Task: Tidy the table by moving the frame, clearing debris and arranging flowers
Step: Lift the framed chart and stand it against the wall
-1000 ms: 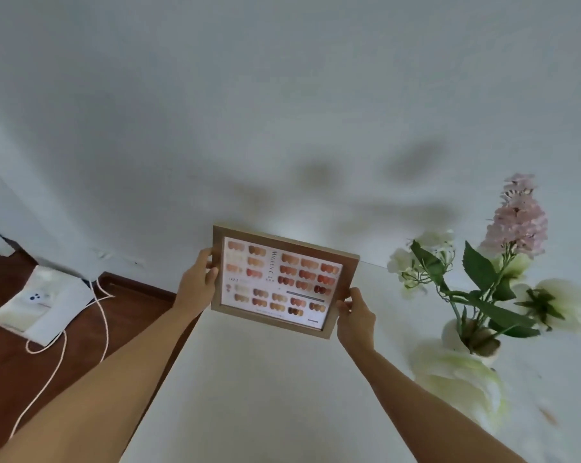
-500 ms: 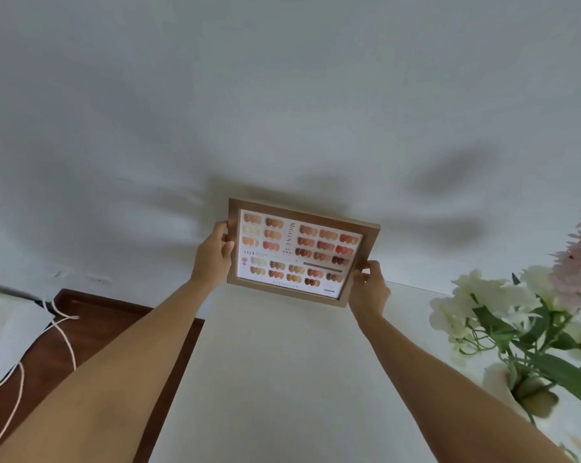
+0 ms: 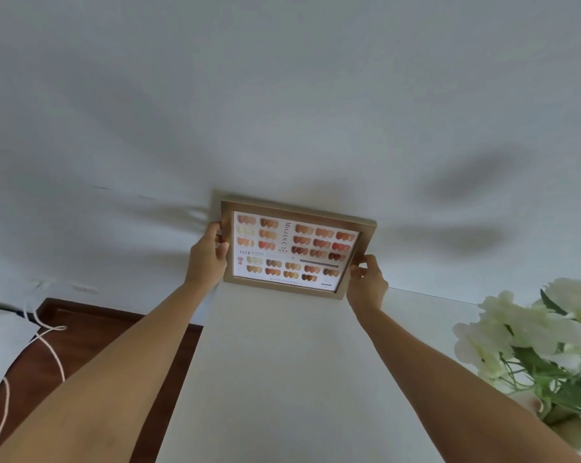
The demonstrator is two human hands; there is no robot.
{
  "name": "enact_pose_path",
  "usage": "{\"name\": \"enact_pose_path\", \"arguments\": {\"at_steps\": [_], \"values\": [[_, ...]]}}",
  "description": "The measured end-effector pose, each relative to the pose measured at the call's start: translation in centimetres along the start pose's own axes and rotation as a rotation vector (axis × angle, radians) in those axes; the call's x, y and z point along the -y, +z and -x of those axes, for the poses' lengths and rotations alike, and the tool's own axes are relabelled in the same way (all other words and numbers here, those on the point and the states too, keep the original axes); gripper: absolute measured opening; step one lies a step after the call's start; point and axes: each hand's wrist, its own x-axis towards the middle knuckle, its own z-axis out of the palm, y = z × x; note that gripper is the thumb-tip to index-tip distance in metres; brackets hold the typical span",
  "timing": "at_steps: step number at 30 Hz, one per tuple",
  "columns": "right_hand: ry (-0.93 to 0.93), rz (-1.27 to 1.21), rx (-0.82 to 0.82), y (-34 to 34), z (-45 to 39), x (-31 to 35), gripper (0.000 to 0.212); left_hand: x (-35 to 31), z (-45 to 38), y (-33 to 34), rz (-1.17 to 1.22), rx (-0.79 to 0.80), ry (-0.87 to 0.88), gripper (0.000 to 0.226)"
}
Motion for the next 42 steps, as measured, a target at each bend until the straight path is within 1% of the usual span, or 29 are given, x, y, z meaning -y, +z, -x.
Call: {"name": "enact_pose_path", "arguments": {"at_steps": [7, 11, 14, 17, 22, 25, 30, 36, 39, 42], "values": [[0.005, -0.030, -0.016, 0.7, -0.4, 0.0, 0.018, 0.0, -0.8, 0.5, 0.035, -0.001, -0.047, 0.028], [0.025, -0.040, 0.021, 0.5, -0.4, 0.2, 0.020, -0.1, -0.6, 0.7, 0.072, 0.003, -0.117, 0.031], [0.049, -0.073, 0.052, 0.3, 0.6, 0.7, 0.033, 0.2, 0.1, 0.7, 0.122, -0.010, -0.170, 0.039], [0.092, -0.079, 0.071, -0.2, 2.3, 0.4, 0.044, 0.4, 1.9, 0.7, 0.097, -0.027, -0.213, 0.049], [0.134, -0.050, 0.126, -2.3, 6.1, -1.3, 0.045, -1.1, 6.4, 0.4, 0.085, -0.079, -0.234, 0.057], [0.108, -0.017, 0.153, -4.1, 9.3, -3.0, 0.047, -2.6, 9.8, 0.3, 0.079, -0.060, -0.237, 0.058], [-0.004, 0.077, 0.237, -8.4, 14.8, -7.1, 0.048, -5.1, 17.0, 1.1, 0.054, -0.008, -0.221, 0.055], [-0.122, 0.229, 0.399, -16.1, 20.0, -13.8, 0.050, -7.7, 27.3, 4.4, -0.033, 0.116, -0.236, 0.051], [-0.119, 0.283, 0.444, -21.2, 22.4, -18.9, 0.055, -9.7, 33.2, 7.2, -0.073, 0.204, -0.233, 0.050], [-0.060, 0.302, 0.403, -27.2, 24.2, -24.4, 0.051, -12.6, 38.6, 10.6, -0.097, 0.300, -0.207, 0.050]]}}
